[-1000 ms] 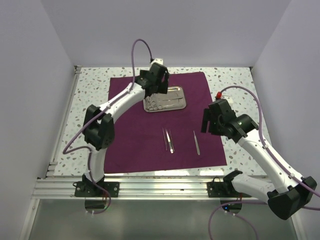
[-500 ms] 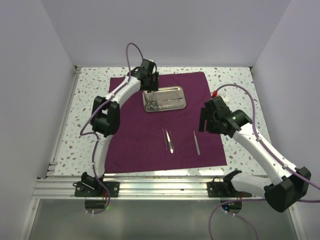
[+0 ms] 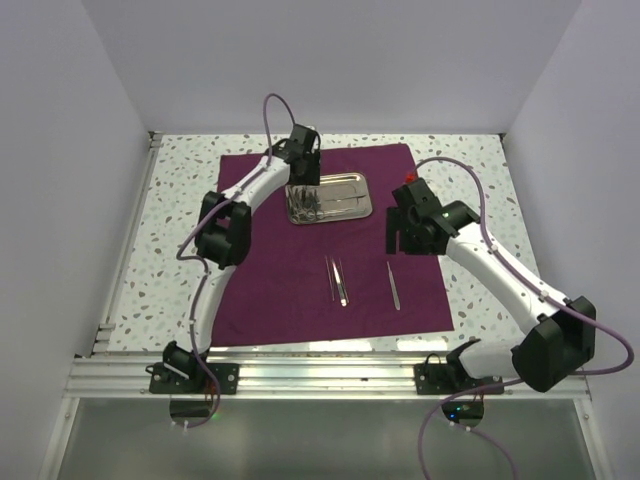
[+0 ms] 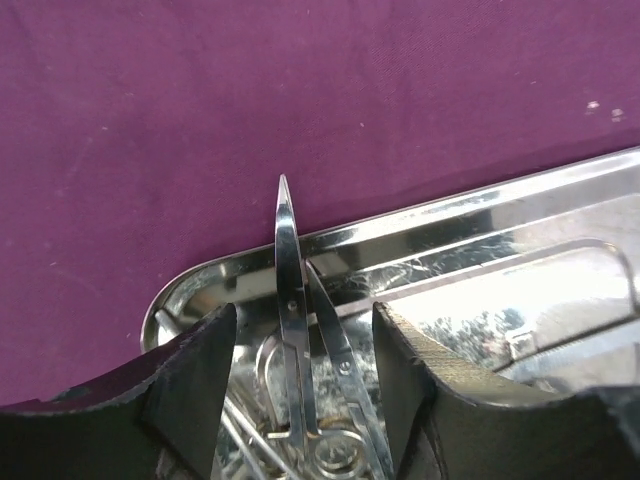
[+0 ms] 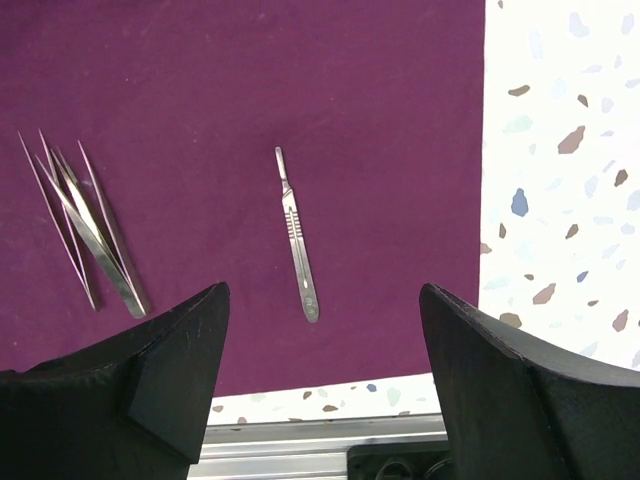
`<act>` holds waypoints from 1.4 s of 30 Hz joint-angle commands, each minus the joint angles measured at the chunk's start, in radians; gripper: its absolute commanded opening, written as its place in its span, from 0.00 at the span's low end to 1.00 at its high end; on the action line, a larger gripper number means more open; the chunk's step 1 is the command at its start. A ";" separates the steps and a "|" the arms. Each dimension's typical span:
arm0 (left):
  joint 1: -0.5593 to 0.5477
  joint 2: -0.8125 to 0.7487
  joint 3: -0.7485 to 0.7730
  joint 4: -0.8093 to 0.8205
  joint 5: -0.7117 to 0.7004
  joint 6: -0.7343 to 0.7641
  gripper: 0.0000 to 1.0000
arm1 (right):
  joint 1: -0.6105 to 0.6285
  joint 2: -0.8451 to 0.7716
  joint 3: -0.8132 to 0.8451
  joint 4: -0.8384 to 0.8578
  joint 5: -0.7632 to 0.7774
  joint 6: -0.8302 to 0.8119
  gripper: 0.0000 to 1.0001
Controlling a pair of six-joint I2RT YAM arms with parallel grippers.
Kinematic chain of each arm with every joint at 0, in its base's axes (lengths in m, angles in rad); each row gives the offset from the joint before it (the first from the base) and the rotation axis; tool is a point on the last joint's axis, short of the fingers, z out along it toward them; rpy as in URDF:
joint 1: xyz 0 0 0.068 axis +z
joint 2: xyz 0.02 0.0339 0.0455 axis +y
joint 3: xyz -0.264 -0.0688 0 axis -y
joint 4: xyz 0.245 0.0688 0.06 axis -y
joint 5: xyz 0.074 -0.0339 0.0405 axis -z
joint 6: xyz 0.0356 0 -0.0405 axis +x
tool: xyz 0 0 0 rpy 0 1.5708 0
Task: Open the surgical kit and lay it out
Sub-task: Pick up the medical item from the container.
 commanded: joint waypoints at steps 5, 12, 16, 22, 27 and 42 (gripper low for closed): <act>0.007 0.059 0.095 0.003 -0.010 0.001 0.57 | -0.010 0.039 0.054 0.036 -0.031 -0.052 0.80; 0.007 0.083 0.093 -0.006 -0.012 -0.006 0.38 | -0.015 0.050 0.052 0.036 -0.030 -0.057 0.80; 0.007 0.090 0.084 -0.014 -0.021 -0.006 0.21 | -0.019 0.044 0.034 0.040 -0.033 -0.054 0.80; 0.007 0.070 0.069 -0.022 -0.038 0.001 0.01 | -0.021 0.044 0.026 0.047 -0.056 -0.047 0.79; 0.008 0.018 0.070 -0.020 -0.058 0.004 0.00 | -0.019 0.041 0.022 0.048 -0.077 -0.044 0.79; 0.010 -0.237 -0.031 0.170 0.031 -0.075 0.00 | -0.021 -0.057 -0.050 0.036 -0.099 -0.017 0.78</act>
